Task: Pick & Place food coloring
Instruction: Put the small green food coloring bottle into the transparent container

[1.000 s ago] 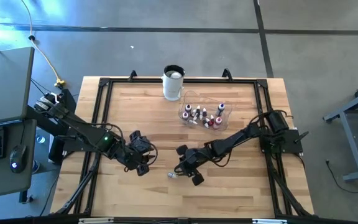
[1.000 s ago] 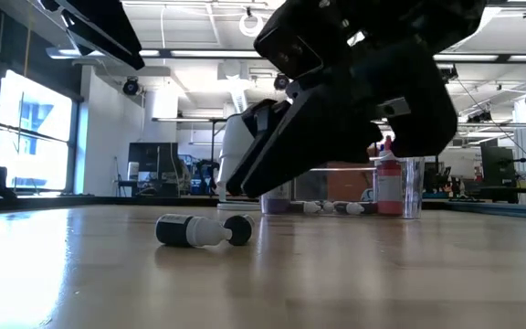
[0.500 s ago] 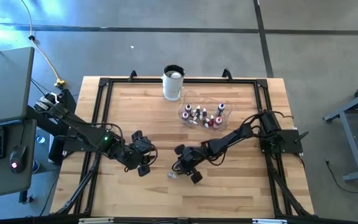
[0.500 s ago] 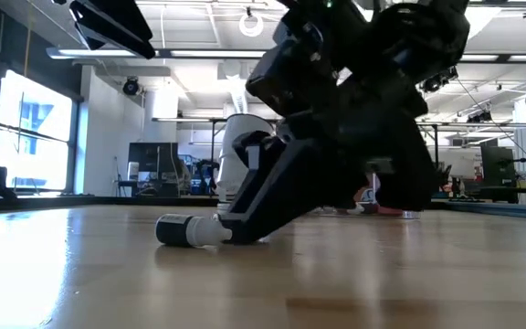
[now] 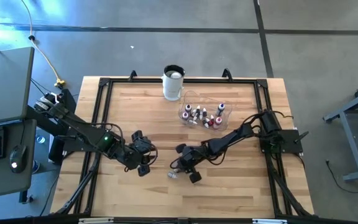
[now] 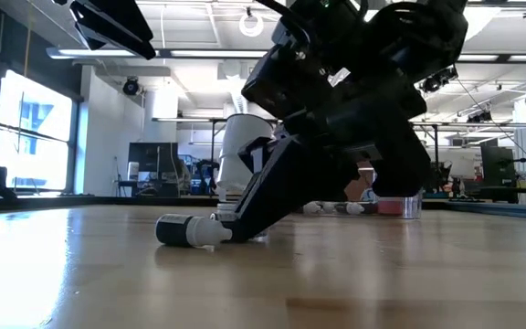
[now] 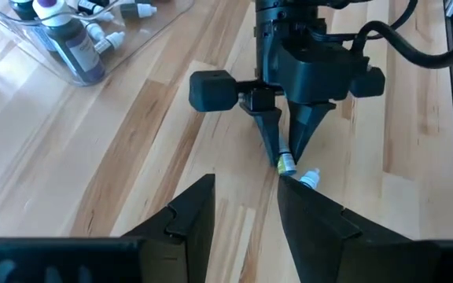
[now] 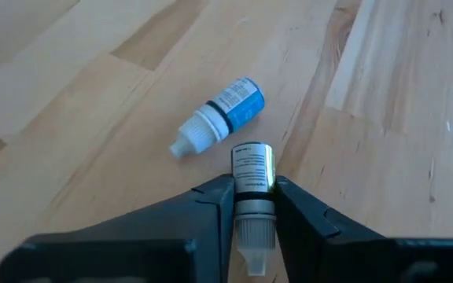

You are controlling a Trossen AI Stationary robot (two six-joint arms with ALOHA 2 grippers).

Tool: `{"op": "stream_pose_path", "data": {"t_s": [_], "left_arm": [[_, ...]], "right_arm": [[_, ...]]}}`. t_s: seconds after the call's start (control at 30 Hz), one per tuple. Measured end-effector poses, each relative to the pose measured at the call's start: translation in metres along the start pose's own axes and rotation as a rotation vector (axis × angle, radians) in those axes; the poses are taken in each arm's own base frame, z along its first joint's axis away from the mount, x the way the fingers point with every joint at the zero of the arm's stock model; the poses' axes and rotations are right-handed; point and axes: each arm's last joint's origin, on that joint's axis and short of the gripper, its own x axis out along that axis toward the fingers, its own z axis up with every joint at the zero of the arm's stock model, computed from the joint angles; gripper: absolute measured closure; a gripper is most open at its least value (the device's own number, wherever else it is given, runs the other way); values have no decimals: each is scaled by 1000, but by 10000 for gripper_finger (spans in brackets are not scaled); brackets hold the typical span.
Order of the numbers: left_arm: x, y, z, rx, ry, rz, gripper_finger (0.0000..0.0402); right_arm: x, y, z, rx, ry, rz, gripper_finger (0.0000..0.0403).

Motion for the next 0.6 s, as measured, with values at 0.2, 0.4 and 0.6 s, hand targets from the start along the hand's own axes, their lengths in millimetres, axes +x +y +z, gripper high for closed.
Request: {"op": "stream_pose_path", "data": {"t_s": [0.2,0.4,0.6], "left_arm": [[0,0,0,0,0,0,264],[0,0,0,-2,-3,-2,264],[0,-1,1,-10,-15,-10,264]], "right_arm": [[-23,1,19,-8,-33,-25,328],[-74,-12,48,-42,-15,-376,318],[-109,-44,30,12,271,-732,330]]}}
